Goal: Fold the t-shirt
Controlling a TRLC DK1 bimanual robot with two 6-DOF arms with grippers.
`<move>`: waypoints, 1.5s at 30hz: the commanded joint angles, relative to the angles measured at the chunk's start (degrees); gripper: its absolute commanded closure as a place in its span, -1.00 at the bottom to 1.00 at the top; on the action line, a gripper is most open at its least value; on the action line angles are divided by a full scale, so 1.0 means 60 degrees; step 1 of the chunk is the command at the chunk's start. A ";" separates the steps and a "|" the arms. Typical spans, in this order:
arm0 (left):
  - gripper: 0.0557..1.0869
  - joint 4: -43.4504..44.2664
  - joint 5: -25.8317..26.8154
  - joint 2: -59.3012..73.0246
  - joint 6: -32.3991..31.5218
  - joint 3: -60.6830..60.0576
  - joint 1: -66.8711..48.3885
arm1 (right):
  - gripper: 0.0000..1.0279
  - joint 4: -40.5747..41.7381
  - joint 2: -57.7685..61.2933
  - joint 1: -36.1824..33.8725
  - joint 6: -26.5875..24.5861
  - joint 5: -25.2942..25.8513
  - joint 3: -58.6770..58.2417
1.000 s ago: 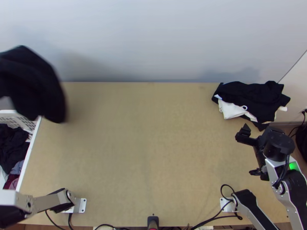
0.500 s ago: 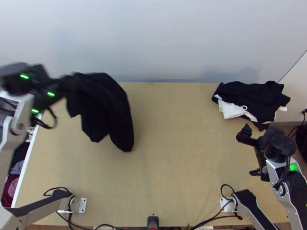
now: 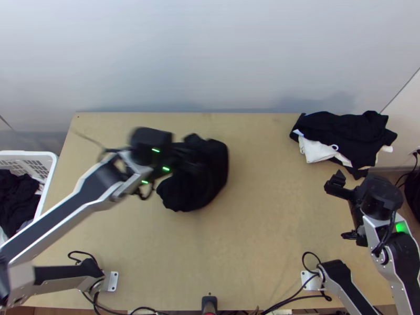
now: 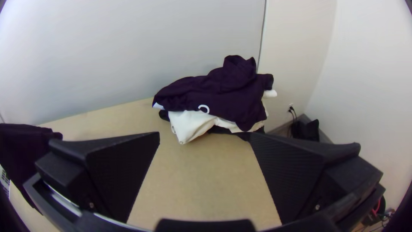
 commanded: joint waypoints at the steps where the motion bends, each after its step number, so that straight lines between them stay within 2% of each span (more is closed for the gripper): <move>1: 0.92 0.0662 -0.0098 0.1826 0.0239 0.0347 -0.1859 | -0.91 0.0117 0.0181 -0.0182 -0.0028 0.0011 0.0005; 13: 0.88 0.1145 -0.0024 0.5151 0.0385 0.2633 -0.3954 | -0.91 0.0073 0.0210 -0.0416 -0.0204 0.0011 -0.0098; 14: 0.71 0.1145 -0.0024 0.5342 0.0297 0.2867 -0.4100 | -0.91 0.0073 0.0210 -0.0431 -0.0204 0.0011 -0.0142; 15: 0.43 0.1145 -0.0024 0.5459 0.0253 0.3087 -0.4217 | -0.91 0.0073 0.0210 -0.0475 -0.0204 0.0011 -0.0156; 16: 0.11 0.1131 -0.0010 0.5561 0.0136 0.3306 -0.4291 | -0.91 0.0073 0.0210 -0.0519 -0.0204 0.0011 -0.0171; 18: -0.66 0.0926 -0.0010 0.5708 -0.0054 0.3746 -0.4349 | -0.91 0.0073 0.0210 -0.0533 -0.0175 0.0011 -0.0186; 19: -0.90 0.0633 -0.0010 0.5766 -0.0142 0.3980 -0.4335 | -0.91 0.0073 0.0210 -0.0533 -0.0160 0.0011 -0.0200; 26: -0.91 -0.0891 -0.0010 0.4814 -0.0171 0.4317 -0.3412 | -0.91 0.0117 0.0327 -0.0724 0.0016 -0.0003 0.0019; 28: -0.91 -0.1389 -0.0010 0.4272 -0.0157 0.3980 -0.2928 | -0.91 0.0014 0.0401 -0.0753 0.0030 -0.0003 0.0225; 32: -0.90 -0.1272 -0.0010 0.2763 0.0048 0.2457 -0.2225 | -0.91 -0.0659 0.0650 -0.0358 0.0016 -0.0282 0.0854; 40: -0.90 -0.1462 0.0005 0.0376 0.0034 0.0069 -0.0643 | -0.91 -0.1187 0.1074 0.1473 0.0323 -0.0472 0.1235; 45: -0.90 -0.1638 -0.0010 -0.0415 0.0151 -0.1073 0.0485 | -0.91 -0.0908 0.1968 0.2719 0.0602 -0.0838 0.1089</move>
